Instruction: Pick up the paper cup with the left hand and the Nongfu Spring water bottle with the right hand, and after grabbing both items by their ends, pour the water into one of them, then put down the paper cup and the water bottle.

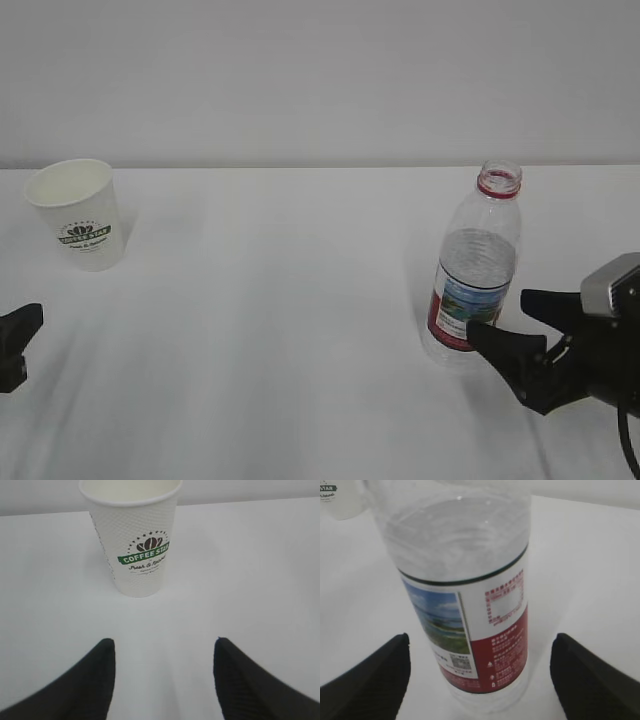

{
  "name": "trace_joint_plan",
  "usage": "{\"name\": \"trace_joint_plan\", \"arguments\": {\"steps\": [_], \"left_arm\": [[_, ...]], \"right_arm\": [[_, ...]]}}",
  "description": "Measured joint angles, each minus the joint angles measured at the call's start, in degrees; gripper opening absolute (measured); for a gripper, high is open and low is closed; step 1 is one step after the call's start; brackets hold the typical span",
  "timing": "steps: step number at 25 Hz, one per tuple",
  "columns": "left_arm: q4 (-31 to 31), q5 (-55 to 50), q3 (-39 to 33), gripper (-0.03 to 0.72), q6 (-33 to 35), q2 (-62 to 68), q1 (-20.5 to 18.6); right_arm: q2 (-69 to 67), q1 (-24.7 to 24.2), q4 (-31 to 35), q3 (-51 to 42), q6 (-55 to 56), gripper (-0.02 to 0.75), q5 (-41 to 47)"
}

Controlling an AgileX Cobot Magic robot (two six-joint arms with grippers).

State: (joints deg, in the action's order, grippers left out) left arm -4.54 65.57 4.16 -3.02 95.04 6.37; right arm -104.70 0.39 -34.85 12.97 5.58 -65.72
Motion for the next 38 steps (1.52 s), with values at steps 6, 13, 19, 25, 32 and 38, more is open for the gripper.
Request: {"name": "trace_joint_plan", "arguments": {"steps": [6,13,19,25,32,38], "left_arm": [[0.0,0.0,0.0,0.451,0.0,0.0,0.0],[0.0,0.2,0.0,0.451,0.0,0.0,0.0],[0.0,0.2,0.0,0.451,0.0,0.0,0.0],[0.0,0.2,0.0,0.451,0.0,0.0,0.0],[0.0,0.2,0.0,0.451,0.0,0.0,0.0],[0.0,0.3,0.0,0.451,0.0,0.0,0.0]], "right_arm": [[-1.8,0.0,-0.7,1.3,0.0,0.663,0.0],[-4.5,0.0,-2.6,3.5,-0.1,0.663,0.0],[-4.9,0.0,-2.9,5.0,-0.1,0.663,0.0],[-5.3,0.0,-4.4,6.5,-0.1,0.664,0.0],[-7.3,0.0,-6.6,9.4,1.4,0.664,0.0],[-7.4,0.0,-7.6,11.1,2.5,0.663,0.0]]}}
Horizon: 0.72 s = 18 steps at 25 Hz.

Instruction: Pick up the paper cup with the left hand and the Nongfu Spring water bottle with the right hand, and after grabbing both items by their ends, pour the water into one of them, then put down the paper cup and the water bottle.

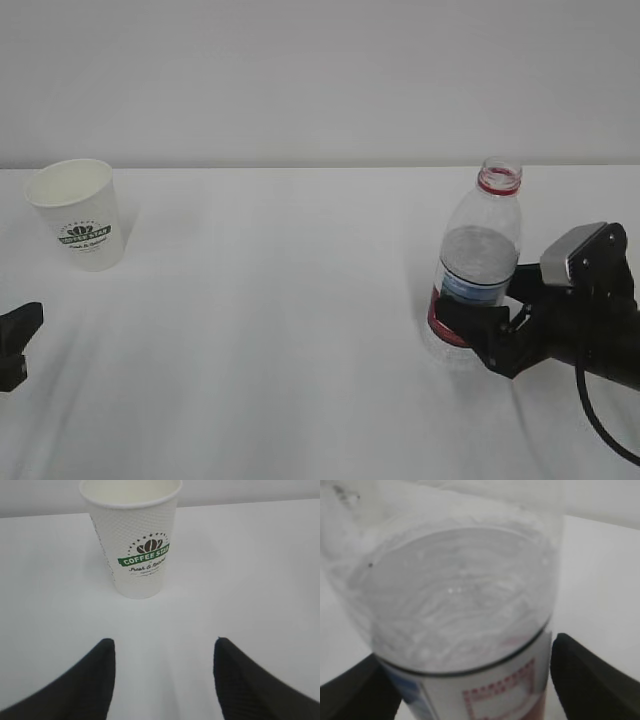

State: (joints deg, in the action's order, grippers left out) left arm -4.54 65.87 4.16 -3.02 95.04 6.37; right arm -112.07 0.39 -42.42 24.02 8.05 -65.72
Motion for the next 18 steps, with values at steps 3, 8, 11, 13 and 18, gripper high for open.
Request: {"name": "trace_joint_plan", "arguments": {"steps": [3,8,11,13,18], "left_arm": [[0.0,0.0,0.0,0.451,0.0,0.0,0.0],[0.0,0.0,0.0,0.451,0.0,0.0,0.0],[0.0,0.0,0.0,0.451,0.0,0.0,0.0],[0.0,0.0,0.0,0.451,0.0,0.0,0.0],[0.0,0.0,0.0,0.451,0.0,0.0,0.0]], "right_arm": [[-0.5,0.0,-0.5,1.5,1.1,0.663,0.0],[-2.7,0.0,-1.6,3.2,3.0,0.663,0.0],[-2.8,0.0,-1.8,3.6,3.2,0.663,0.0],[-2.8,0.0,-2.0,3.8,3.2,0.662,0.0],[-2.8,0.0,-2.1,4.3,3.2,0.661,0.0]]}}
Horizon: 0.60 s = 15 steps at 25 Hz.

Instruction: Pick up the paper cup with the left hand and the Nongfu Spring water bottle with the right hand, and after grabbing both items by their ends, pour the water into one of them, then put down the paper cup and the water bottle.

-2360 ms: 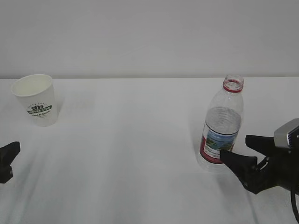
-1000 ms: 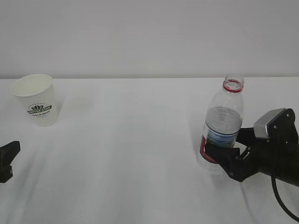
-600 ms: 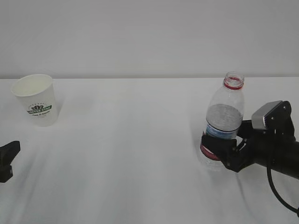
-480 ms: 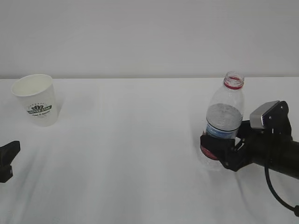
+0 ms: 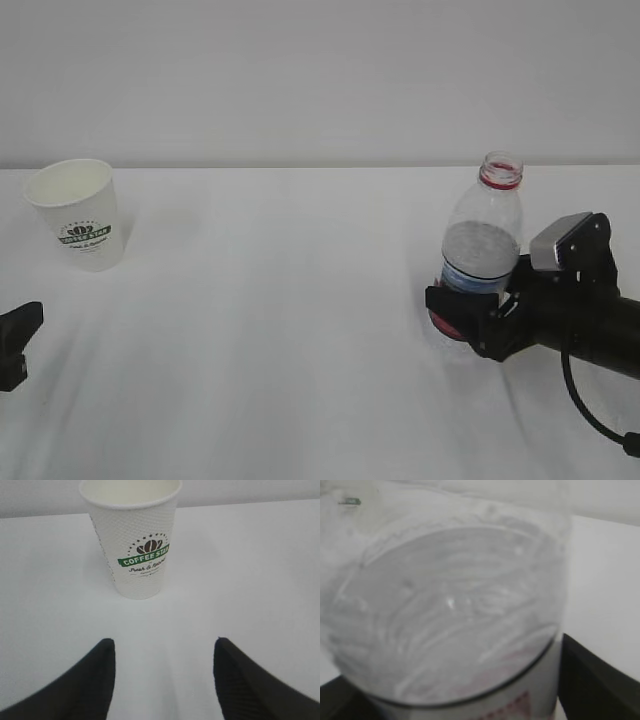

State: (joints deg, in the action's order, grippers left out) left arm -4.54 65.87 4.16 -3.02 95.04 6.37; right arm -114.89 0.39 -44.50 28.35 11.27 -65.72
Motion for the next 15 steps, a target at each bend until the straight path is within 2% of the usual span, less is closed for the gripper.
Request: {"name": "trace_joint_plan", "arguments": {"steps": [8,15], "left_arm": [[0.0,0.0,0.0,0.451,0.0,0.0,0.0],[0.0,0.0,0.0,0.451,0.0,0.0,0.0]], "right_arm": [[0.0,0.0,0.0,0.1,0.0,0.659,0.0],[0.0,0.0,0.0,0.3,0.0,0.548,0.0]]}}
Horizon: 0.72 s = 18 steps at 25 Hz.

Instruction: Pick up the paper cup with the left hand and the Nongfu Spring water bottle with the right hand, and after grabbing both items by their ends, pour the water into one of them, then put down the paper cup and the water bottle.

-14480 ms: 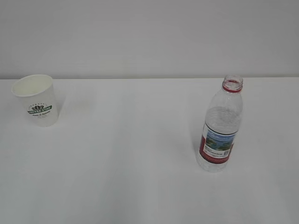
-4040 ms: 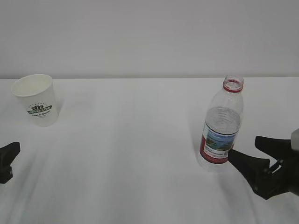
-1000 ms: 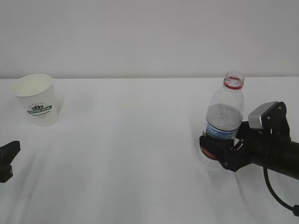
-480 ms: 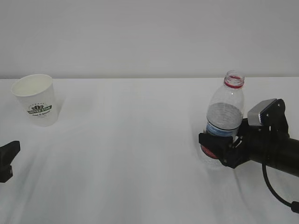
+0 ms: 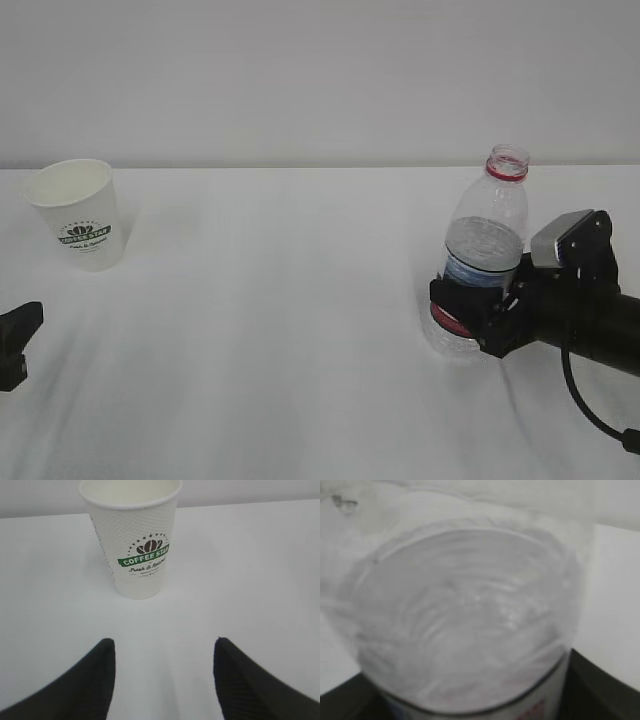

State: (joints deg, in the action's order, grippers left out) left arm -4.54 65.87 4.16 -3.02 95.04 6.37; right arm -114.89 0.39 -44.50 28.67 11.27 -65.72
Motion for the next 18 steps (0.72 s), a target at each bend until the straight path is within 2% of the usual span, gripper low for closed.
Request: {"name": "trace_joint_plan", "arguments": {"steps": [5,18], "left_arm": [[0.0,0.0,0.0,0.451,0.0,0.0,0.0],[0.0,0.0,0.0,0.451,0.0,0.0,0.0]], "right_arm": [[0.0,0.0,0.1,0.2,0.0,0.496,0.0],[0.0,0.0,0.1,0.2,0.0,0.485,0.0]]}}
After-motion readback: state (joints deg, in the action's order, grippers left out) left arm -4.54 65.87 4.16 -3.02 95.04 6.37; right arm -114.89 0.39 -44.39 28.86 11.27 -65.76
